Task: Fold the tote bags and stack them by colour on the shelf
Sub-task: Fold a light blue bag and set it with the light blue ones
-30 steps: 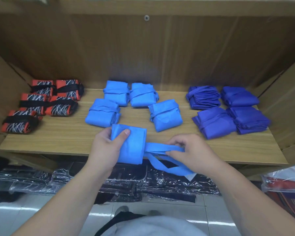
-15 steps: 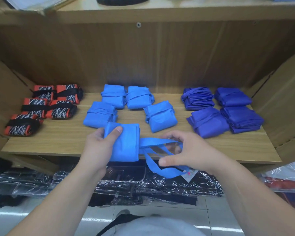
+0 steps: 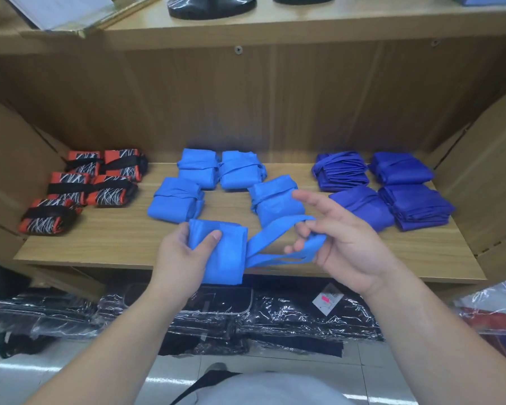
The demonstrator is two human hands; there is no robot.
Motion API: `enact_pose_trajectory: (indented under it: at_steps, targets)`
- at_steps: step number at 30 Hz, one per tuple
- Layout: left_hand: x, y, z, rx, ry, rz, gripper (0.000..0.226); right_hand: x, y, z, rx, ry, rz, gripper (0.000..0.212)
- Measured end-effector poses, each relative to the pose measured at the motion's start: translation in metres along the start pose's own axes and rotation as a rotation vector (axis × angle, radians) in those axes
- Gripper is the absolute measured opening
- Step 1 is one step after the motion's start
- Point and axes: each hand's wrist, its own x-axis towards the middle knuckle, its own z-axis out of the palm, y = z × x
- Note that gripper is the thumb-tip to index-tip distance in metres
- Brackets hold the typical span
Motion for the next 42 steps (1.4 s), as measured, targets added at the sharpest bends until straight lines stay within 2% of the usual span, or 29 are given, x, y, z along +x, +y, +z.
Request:
enact_pose_trajectory:
  at_steps: [3, 5, 6, 8, 11, 14, 16, 19, 22, 24, 26, 28, 30, 33, 35, 37, 39, 42]
  targets:
    - [0.005, -0.002, 0.009, -0.006, 0.029, -0.008, 0.012, -0.002, -0.003, 0.008, 0.159, 0.016, -0.075, 0.040]
    - [0.009, 0.001, 0.015, -0.042, 0.033, -0.010, 0.015, -0.007, -0.007, 0.011, 0.074, -0.023, -0.037, 0.033]
    - [0.012, 0.004, 0.017, -0.088, 0.060, -0.025, 0.020, -0.010, -0.010, 0.012, -0.058, -0.032, -0.012, 0.027]
    - [0.020, 0.010, 0.016, -0.200, 0.133, -0.053, 0.030, -0.015, -0.010, 0.012, -0.473, -0.059, 0.035, 0.014]
    - [0.023, 0.032, 0.009, -0.374, 0.173, -0.041, 0.010, -0.018, -0.001, 0.008, -0.985, -0.122, 0.054, 0.053]
    - [0.009, 0.063, 0.007, -0.507, 0.090, 0.004, 0.012, -0.016, 0.010, -0.006, -1.296, -0.136, -0.084, 0.051]
    - [-0.001, 0.075, 0.009, -0.559, 0.007, 0.010, 0.015, -0.014, 0.014, -0.013, -1.361, -0.149, -0.129, 0.053]
    - [-0.009, 0.078, 0.012, -0.608, -0.061, -0.048, 0.020, -0.006, 0.016, -0.021, -1.292, -0.163, -0.142, 0.088]
    - [-0.012, 0.070, 0.013, -0.615, -0.121, -0.116, 0.034, 0.011, 0.020, -0.026, -1.076, -0.162, -0.082, 0.097]
    - [-0.013, 0.064, 0.011, -0.588, -0.172, -0.161, 0.040, 0.022, 0.021, -0.023, -0.713, -0.167, 0.002, 0.110]
    - [-0.014, 0.058, 0.009, -0.534, -0.216, -0.174, 0.036, 0.027, 0.017, -0.015, -0.267, -0.123, -0.002, 0.120]
    - [-0.011, 0.049, 0.007, -0.430, -0.220, -0.139, 0.027, 0.027, 0.008, -0.010, 0.091, -0.090, -0.076, 0.115]
    - [-0.005, 0.040, 0.004, -0.292, -0.177, -0.098, 0.013, 0.026, -0.001, -0.007, 0.286, -0.096, -0.111, 0.112]
    - [0.020, 0.019, -0.005, -0.060, -0.136, -0.044, 0.004, 0.031, -0.005, -0.008, 0.139, -0.061, 0.023, 0.113]
    - [0.040, 0.005, -0.009, 0.142, -0.136, 0.007, 0.017, 0.037, 0.005, -0.011, 0.000, 0.020, 0.171, 0.105]
    - [0.057, -0.009, -0.006, 0.405, -0.135, 0.084, 0.032, 0.039, 0.021, -0.012, -0.074, 0.113, 0.278, 0.089]
    - [0.066, -0.017, 0.002, 0.619, -0.130, 0.176, 0.037, 0.042, 0.038, -0.014, -0.135, 0.191, 0.325, 0.069]
    - [0.068, -0.022, 0.009, 0.937, 0.054, 0.370, 0.054, 0.045, 0.050, -0.014, -0.105, 0.253, 0.298, 0.048]
